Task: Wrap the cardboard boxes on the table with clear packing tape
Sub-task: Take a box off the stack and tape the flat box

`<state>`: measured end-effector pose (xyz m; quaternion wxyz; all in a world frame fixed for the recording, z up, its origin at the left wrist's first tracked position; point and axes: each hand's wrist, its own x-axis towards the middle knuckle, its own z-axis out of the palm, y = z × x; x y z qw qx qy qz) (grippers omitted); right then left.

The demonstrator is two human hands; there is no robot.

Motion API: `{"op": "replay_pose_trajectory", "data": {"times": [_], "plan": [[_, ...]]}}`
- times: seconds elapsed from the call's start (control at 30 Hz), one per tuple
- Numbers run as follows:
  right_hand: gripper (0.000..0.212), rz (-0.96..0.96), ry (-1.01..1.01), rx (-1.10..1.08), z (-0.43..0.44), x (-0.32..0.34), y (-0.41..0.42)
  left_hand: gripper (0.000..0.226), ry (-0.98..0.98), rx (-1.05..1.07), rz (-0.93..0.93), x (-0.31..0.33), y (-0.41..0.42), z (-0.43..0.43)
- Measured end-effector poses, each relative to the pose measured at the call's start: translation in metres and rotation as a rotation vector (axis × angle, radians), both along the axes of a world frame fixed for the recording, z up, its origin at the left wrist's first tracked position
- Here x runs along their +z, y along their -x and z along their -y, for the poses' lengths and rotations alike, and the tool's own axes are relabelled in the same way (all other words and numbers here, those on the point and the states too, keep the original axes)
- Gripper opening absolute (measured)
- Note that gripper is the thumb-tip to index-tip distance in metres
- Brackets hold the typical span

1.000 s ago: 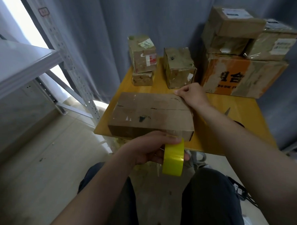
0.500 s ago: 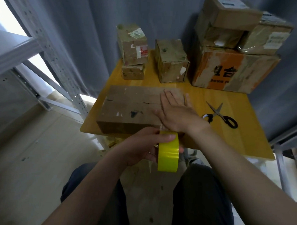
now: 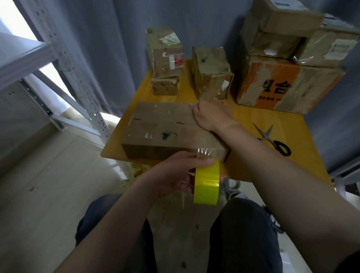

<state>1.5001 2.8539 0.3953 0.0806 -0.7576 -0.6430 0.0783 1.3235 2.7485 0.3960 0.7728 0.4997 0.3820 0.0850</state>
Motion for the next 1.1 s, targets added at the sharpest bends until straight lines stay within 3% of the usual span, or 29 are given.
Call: {"op": "replay_pose_trajectory", "data": {"times": [0.2,0.4,0.47,0.6,0.67,0.73,0.83,0.93,1.03,1.1], "plan": [[0.084,0.166,0.084,0.085,0.009,-0.001,0.002,0.030,-0.020,0.073,-0.027,0.001,-0.006,0.002],[0.084,0.101,0.140,0.185,0.045,-0.004,0.013,0.026,-0.005,0.133,-0.009,0.005,-0.010,0.005],[0.072,-0.051,0.064,0.268,0.060,-0.006,0.005,0.026,-0.006,0.149,-0.010,0.007,-0.012,0.007],[0.031,-0.671,-0.171,0.224,0.102,-0.004,-0.008,0.027,0.004,0.194,-0.045,0.010,-0.018,0.008],[0.026,-0.966,-0.199,0.146,0.124,-0.005,-0.007,0.029,0.013,0.213,-0.055,0.012,-0.019,0.009],[0.024,-1.130,-0.223,0.084,0.141,-0.005,-0.005,0.028,0.023,0.237,-0.056,0.013,-0.019,0.011],[0.019,-1.243,-0.354,-0.087,0.163,0.001,-0.004,0.027,0.030,0.253,-0.051,0.015,-0.019,0.016],[0.014,-1.222,-0.400,-0.343,0.186,0.005,-0.004,0.025,0.029,0.247,-0.053,0.016,-0.021,0.019],[0.048,-1.121,-0.040,-0.397,0.200,-0.002,-0.002,0.033,-0.011,0.235,-0.101,0.016,-0.025,0.019],[0.062,-1.151,0.105,-0.373,0.204,-0.008,0.006,0.041,-0.058,0.219,-0.180,0.019,-0.026,0.019]]}}
